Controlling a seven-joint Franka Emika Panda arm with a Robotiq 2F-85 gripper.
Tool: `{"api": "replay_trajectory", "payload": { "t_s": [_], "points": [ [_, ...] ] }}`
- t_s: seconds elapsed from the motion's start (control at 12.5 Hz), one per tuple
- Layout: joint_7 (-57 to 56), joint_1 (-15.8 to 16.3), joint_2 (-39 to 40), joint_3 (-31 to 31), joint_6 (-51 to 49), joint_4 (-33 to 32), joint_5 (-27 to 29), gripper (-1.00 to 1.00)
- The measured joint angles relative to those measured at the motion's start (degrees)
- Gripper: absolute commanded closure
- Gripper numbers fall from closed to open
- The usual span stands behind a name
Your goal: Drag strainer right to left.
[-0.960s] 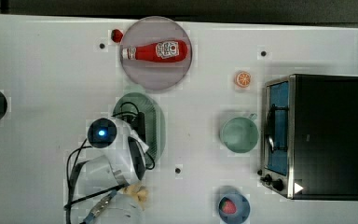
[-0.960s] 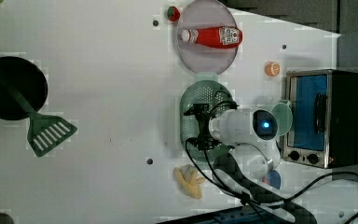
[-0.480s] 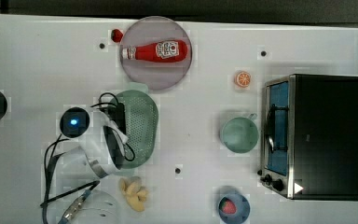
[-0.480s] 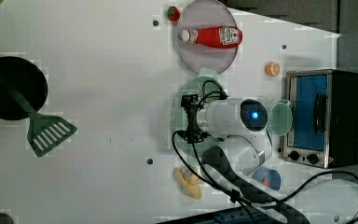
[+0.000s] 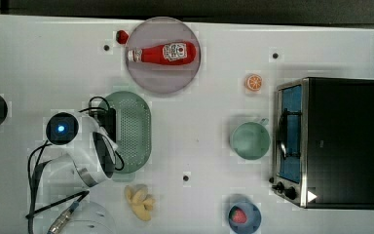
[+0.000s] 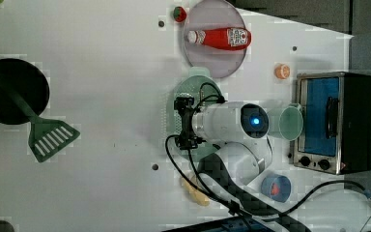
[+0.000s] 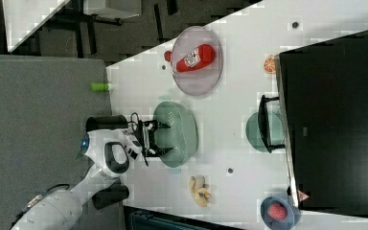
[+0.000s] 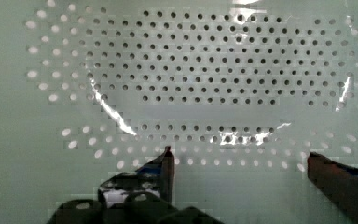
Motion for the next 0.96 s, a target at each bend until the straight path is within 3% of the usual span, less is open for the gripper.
{"api": "replay_trajectory", "payload": {
  "t_s": [0.4, 0.96],
  "points": [
    [2.8, 3.0, 3.1, 0.2, -2.7, 6.3, 3.2, -1.0],
    [6.9, 8.1, 6.5, 1.3, -2.0, 11.6, 3.3, -1.0]
  ]
}}
